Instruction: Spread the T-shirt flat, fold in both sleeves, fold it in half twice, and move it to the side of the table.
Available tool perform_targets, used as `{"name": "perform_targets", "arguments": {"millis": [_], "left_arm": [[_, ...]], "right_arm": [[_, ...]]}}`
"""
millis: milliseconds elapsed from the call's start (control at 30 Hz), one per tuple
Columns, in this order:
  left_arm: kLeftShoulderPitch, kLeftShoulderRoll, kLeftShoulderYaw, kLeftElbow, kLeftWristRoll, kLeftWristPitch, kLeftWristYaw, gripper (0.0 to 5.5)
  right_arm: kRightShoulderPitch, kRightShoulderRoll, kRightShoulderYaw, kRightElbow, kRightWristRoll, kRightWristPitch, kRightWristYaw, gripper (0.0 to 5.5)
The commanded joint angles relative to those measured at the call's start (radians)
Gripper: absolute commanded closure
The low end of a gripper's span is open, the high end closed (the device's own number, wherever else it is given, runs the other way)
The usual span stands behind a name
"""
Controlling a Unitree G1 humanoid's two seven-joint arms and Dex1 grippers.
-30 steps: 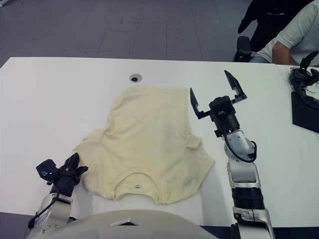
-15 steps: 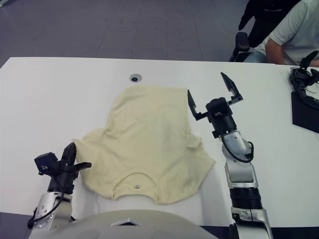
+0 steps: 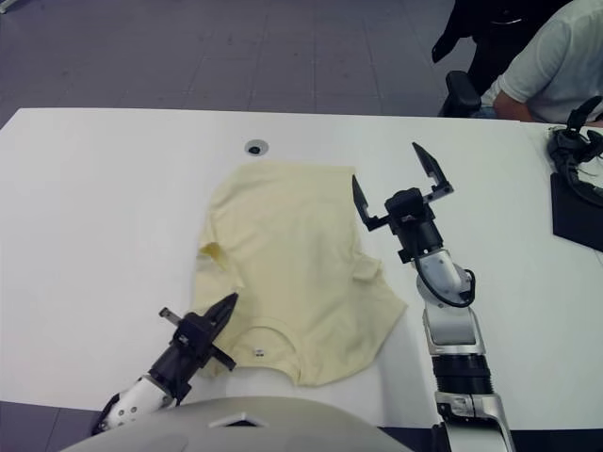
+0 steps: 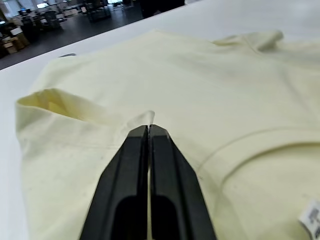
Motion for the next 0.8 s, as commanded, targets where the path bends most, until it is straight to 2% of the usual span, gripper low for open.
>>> {"name": "perform_targets", "arguments": {"millis": [33,267,433,567,633,733,800], "left_arm": [[-0.031,0.034,-0.024,0.047,0.069,0.034,-0.008,5.45],[-0.036,0.037,-0.035,0.021,0.070,0.051,-0.008,5.45],[-0.016,0.072,-0.056,-0.088,-0.034,0.039,-0.088,4.62],[-0.012,0.133,-0.049,-0.174,-0.195,0.119,-0.196,3.97],[-0.024,0.165,-0.021,-0.204,-0.261,0.162,-0.234,3.68],[-0.068,0.164,0.051,-0.236,-0.355,0.215,-0.231,3.12],[-0.102,0.136,0.124,-0.287,-0.481,0.256,-0.202,2.80]], "right_arm": [[0.002,0.005,-0.004,0.006,0.000,-0.006,0.001,0.10],[0.015,0.000,-0.007,0.008,0.006,-0.011,0.010,0.10],[0.040,-0.005,-0.024,-0.024,0.088,0.006,0.059,0.10],[0.075,-0.017,-0.060,-0.056,0.228,0.048,0.133,0.10],[0.099,-0.032,-0.090,-0.078,0.335,0.097,0.192,0.10],[0.135,-0.066,-0.170,-0.084,0.529,0.235,0.277,0.10],[0.175,-0.117,-0.217,-0.071,0.688,0.372,0.399,0.10]]}}
